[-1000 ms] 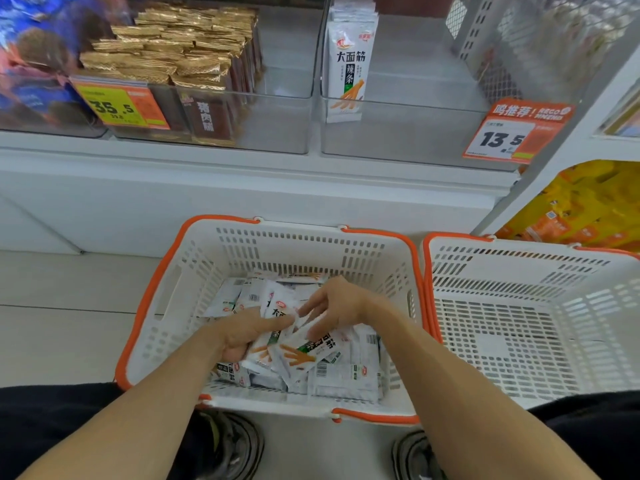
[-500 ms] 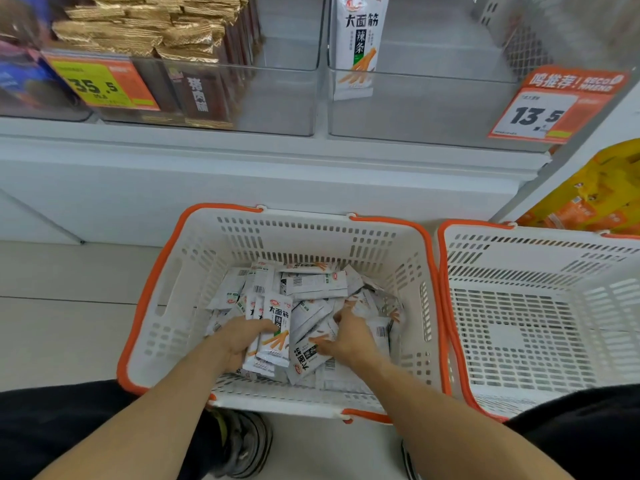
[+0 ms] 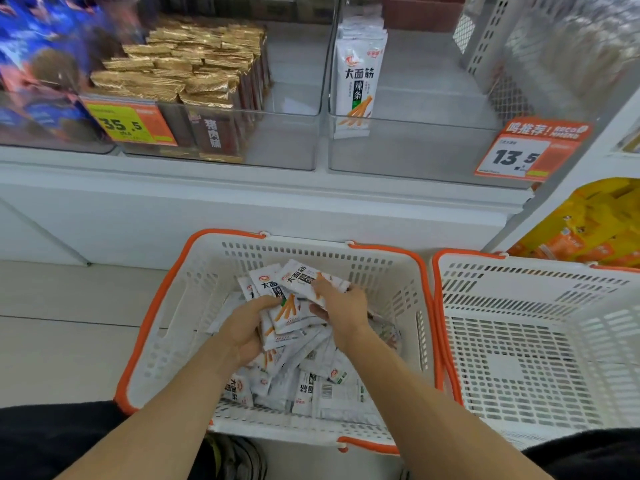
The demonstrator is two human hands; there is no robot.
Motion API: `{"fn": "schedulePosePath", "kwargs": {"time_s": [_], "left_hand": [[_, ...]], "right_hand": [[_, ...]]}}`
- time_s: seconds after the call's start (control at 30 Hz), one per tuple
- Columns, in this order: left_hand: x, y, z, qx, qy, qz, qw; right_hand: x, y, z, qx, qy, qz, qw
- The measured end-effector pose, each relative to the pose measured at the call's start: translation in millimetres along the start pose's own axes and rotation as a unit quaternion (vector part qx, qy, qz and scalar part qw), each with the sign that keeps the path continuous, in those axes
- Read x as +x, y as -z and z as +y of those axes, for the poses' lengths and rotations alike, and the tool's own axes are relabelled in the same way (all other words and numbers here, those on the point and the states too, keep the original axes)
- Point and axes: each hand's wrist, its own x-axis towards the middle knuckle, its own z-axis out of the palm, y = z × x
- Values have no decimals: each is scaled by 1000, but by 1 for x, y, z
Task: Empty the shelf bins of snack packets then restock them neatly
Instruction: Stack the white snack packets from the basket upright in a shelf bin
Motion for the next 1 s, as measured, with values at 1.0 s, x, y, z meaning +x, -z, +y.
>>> {"fn": "schedulePosePath", "kwargs": {"time_s": [1.0], "left_hand": [[-7,9,-33,375,38,48,925]], "right_hand": [[23,82,31,-675,-80,-199,706]]}}
